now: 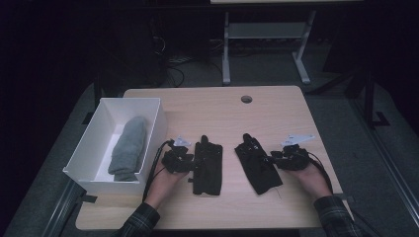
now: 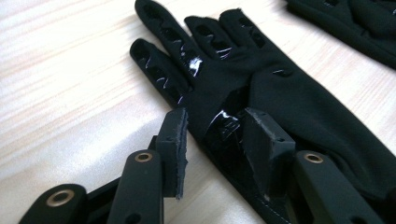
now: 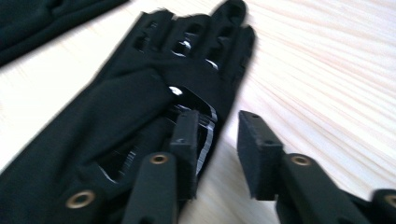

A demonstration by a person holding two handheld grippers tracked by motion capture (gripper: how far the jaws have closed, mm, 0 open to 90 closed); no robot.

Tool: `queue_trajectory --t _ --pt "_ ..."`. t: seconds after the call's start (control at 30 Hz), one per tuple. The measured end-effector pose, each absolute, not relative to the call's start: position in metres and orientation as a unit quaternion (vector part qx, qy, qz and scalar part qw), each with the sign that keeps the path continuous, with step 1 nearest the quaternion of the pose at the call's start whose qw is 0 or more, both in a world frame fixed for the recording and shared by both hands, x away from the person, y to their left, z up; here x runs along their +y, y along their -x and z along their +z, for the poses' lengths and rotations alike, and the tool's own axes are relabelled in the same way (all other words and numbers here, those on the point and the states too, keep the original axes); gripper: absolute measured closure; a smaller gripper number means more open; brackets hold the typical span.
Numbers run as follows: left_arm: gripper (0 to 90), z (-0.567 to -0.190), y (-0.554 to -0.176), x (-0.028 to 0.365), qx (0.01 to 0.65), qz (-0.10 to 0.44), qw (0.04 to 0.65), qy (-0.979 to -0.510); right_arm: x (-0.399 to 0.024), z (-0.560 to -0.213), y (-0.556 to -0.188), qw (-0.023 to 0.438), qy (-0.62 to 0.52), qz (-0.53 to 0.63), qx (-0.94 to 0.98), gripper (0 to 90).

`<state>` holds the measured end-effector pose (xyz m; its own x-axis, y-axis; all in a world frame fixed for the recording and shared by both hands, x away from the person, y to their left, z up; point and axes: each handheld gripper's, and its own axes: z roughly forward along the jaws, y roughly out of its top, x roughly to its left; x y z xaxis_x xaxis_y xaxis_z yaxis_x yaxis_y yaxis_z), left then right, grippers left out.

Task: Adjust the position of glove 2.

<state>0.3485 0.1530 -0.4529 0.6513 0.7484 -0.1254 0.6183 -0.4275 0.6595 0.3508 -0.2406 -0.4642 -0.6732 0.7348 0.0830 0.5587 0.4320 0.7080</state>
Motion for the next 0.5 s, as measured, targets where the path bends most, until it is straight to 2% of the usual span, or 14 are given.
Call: queue_trajectory --t 0.17,0.3,0.5 --pt "60.4 -0.4582 -0.3526 0.1519 0.408 0.087 0.340 -0.843 -0.2459 -0.4641 -0.3533 0.124 -0.389 0.378 0.831 89.8" --pt "64.6 -0.4607 -0.3535 0.1491 0.406 0.089 0.336 -0.845 -0.2421 -0.4674 -0.3547 0.115 -0.392 0.370 0.835 90.0" --pt "82.2 -0.4608 -0.3554 0.1489 0.414 0.068 0.346 -0.839 -0.2413 -0.4690 -0.3553 0.109 -0.389 0.363 0.840 90.0"
